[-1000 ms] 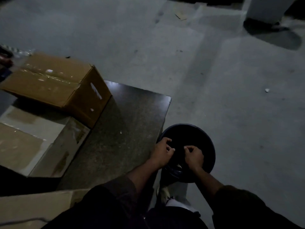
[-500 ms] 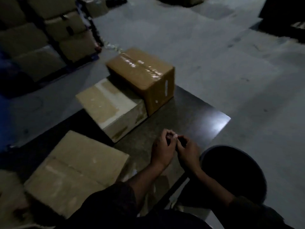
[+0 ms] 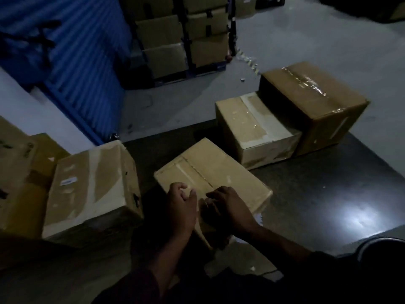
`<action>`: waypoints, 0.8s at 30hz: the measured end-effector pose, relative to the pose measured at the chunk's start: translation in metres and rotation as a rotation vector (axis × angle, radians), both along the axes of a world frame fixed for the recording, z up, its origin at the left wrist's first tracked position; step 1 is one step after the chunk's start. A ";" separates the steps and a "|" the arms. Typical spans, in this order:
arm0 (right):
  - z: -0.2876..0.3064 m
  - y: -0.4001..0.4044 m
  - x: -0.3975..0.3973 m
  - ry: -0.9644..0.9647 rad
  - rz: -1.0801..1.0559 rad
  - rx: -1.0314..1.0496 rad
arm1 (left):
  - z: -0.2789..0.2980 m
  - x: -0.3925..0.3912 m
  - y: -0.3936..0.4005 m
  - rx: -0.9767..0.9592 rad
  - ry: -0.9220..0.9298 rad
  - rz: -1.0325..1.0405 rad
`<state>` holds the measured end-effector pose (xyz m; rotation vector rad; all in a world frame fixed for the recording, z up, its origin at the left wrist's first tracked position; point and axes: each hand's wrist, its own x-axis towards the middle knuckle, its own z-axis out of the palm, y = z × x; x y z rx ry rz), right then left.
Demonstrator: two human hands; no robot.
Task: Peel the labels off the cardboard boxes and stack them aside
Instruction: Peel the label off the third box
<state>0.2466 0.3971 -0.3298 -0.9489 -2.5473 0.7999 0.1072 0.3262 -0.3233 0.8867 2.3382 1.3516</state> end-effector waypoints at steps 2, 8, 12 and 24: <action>-0.010 -0.006 -0.020 -0.099 0.037 0.165 | -0.009 -0.025 -0.012 -0.063 -0.060 0.082; -0.022 -0.033 -0.060 -0.200 0.097 0.395 | -0.040 -0.052 -0.031 -0.099 -0.394 0.019; -0.020 -0.028 -0.062 -0.223 0.106 0.391 | -0.046 -0.063 -0.029 -0.125 -0.444 -0.096; -0.003 -0.026 -0.061 -0.273 -0.193 0.258 | -0.047 -0.077 -0.028 -0.096 -0.510 -0.207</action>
